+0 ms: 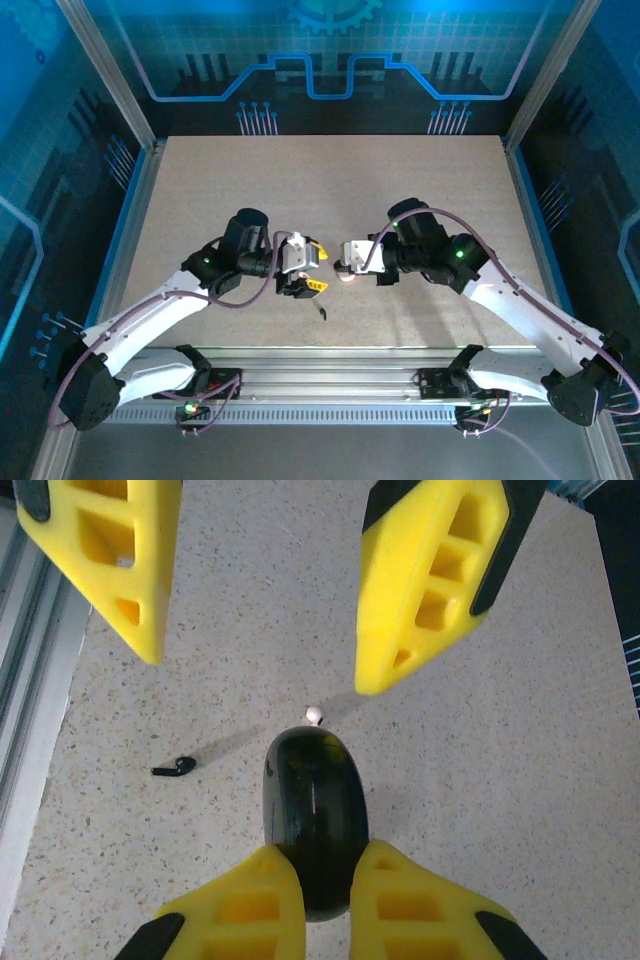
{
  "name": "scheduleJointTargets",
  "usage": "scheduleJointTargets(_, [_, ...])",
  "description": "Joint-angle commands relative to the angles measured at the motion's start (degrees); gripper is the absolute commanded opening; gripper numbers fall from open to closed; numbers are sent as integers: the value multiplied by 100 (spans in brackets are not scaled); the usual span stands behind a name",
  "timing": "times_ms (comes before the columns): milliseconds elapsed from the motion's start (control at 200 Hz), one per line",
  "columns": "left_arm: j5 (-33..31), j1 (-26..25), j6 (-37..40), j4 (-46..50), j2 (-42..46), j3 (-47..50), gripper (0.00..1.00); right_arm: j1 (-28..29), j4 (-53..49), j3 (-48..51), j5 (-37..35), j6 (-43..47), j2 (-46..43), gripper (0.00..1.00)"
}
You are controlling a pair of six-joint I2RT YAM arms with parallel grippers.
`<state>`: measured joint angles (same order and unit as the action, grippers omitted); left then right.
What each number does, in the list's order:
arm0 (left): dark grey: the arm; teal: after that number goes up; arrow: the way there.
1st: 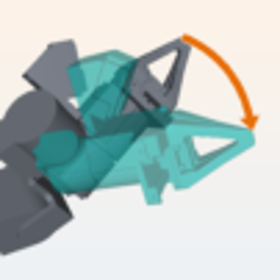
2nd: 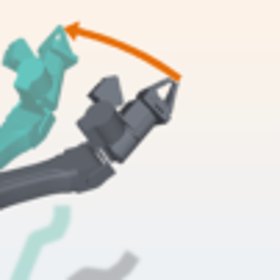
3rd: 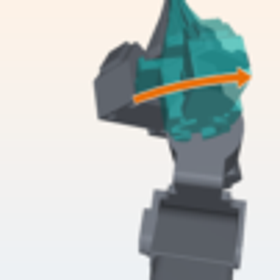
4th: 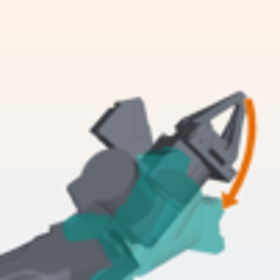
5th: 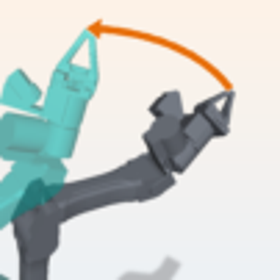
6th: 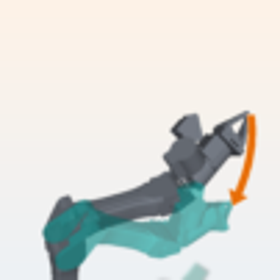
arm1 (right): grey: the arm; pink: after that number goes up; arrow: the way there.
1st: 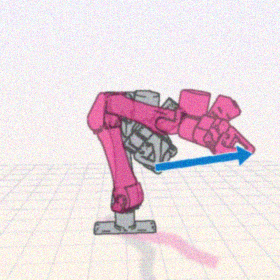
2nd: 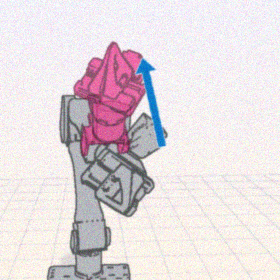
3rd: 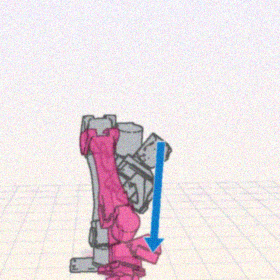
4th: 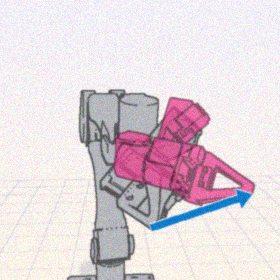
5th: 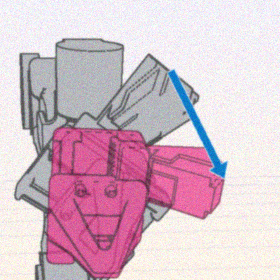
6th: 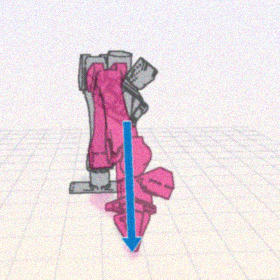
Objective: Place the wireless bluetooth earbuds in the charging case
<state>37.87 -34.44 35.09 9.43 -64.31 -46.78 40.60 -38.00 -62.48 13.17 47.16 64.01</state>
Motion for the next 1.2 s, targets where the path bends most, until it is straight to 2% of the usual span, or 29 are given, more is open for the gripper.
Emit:
scheduleJointTargets(0, [221, -72, 96, -4, -57, -136, 65, 37, 116, 70, 380, -66, -5, 11])
scheduleJointTargets(195, [182, -119, 36, -116, -185, -208, 63, 36, 147, 22, 820, -91, 93, 11])
scheduleJointTargets(425, [221, -201, 121, -37, -266, -290, 60, 41, 279, 5, 828, -211, 210, 11])
scheduleJointTargets(580, [228, -234, 112, -38, -266, -281, 50, 45, 344, -12, 841, -246, 235, 10])
scheduleJointTargets(705, [230, -252, 115, -44, -257, -261, 48, 46, 390, -24, 843, -292, 235, 11])
scheduleJointTargets(1196, [116, -265, 132, -293, -160, -43, 29, 49, 521, -90, 968, -385, 335, 11])
